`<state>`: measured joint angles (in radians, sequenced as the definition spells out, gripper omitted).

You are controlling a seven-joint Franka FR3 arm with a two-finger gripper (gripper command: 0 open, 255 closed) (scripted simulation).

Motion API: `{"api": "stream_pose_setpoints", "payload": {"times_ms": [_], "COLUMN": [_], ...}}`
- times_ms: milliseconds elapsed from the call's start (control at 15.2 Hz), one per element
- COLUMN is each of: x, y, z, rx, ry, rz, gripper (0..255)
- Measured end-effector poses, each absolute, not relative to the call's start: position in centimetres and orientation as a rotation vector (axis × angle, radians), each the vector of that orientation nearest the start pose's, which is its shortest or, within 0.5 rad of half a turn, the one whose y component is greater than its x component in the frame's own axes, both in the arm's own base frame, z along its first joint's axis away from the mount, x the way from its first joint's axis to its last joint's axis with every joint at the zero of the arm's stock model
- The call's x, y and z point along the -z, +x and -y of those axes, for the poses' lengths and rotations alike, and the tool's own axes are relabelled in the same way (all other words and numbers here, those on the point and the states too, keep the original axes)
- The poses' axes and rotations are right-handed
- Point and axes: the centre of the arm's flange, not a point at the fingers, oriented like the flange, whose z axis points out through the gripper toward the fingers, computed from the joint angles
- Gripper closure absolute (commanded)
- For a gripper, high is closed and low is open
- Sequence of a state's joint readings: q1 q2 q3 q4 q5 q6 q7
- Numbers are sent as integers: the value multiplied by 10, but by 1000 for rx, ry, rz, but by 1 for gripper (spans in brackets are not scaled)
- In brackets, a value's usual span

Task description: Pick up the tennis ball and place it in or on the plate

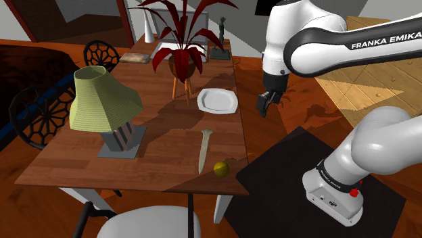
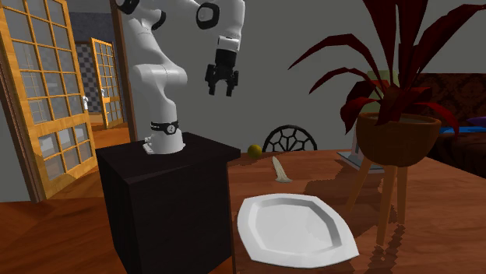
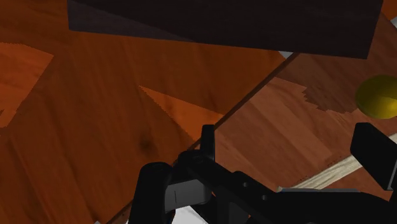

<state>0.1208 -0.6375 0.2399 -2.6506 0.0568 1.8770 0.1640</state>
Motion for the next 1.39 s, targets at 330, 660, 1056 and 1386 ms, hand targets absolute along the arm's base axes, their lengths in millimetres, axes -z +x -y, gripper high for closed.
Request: {"api": "stream_pose_setpoints", "payload": {"times_ms": [330,660,1056,1386], "x": [-373,-323,-266,-218], "y": [315,315,316,312], "z": [-166,-211,-269,-312], "rx": [-202,-200,-199,-201], "ry": [-3259,-3265,-3273,-3278], "rz": [220,245,279,303], "gripper": [0,0,0,0]}}
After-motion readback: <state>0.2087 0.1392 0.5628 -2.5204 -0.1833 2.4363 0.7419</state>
